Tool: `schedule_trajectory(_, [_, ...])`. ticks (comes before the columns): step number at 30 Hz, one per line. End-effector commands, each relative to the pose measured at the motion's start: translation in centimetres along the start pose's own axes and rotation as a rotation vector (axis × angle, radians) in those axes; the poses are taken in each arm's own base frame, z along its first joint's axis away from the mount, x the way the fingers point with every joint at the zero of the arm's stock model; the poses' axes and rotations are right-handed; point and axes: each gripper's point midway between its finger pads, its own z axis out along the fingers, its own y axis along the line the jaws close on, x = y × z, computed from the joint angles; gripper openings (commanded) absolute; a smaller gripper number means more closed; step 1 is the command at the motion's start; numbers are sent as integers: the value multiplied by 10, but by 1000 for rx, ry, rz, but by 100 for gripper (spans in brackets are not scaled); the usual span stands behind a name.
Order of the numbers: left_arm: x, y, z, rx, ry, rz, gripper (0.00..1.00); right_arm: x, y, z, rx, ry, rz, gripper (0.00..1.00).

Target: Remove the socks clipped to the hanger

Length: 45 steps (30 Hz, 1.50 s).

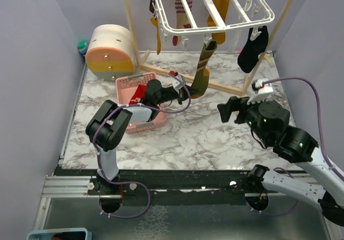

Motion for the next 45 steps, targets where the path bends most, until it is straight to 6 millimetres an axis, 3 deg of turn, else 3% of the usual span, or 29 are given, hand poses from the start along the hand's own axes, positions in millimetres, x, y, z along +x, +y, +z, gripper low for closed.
schedule_trajectory(1, [-13, -17, -14, 19, -13, -9, 0, -55, 23, 37, 23, -160, -84, 100])
schedule_trajectory(5, [-3, -24, -16, 21, 7, -19, 0, -90, 73, 62, -143, -256, -156, 100])
schedule_trajectory(7, [-3, -27, -16, 29, 8, -24, 0, -108, 85, 70, -208, -300, -165, 100])
schedule_trajectory(8, [-4, -27, -17, 25, 12, -25, 0, -116, 85, 75, -235, -317, -157, 100])
schedule_trajectory(12, [0, -18, -22, -39, 40, 5, 0, -139, 53, 90, -298, -356, -18, 100])
schedule_trajectory(16, [2, -9, -22, -92, 60, -4, 0, -146, 47, 92, -277, -369, 9, 98])
schedule_trajectory(24, [18, 5, -18, -218, 90, 14, 0, -168, 62, 78, -288, -419, -6, 93])
schedule_trajectory(32, [40, 12, -13, -373, 134, 8, 0, -168, 87, 90, -75, -426, -54, 93])
schedule_trajectory(38, [44, 13, -12, -441, 148, 29, 0, -171, 68, 99, 164, -433, 2, 93])
schedule_trajectory(45, [45, 10, -7, -434, 149, 31, 0, -179, 62, 97, 279, -458, 10, 93])
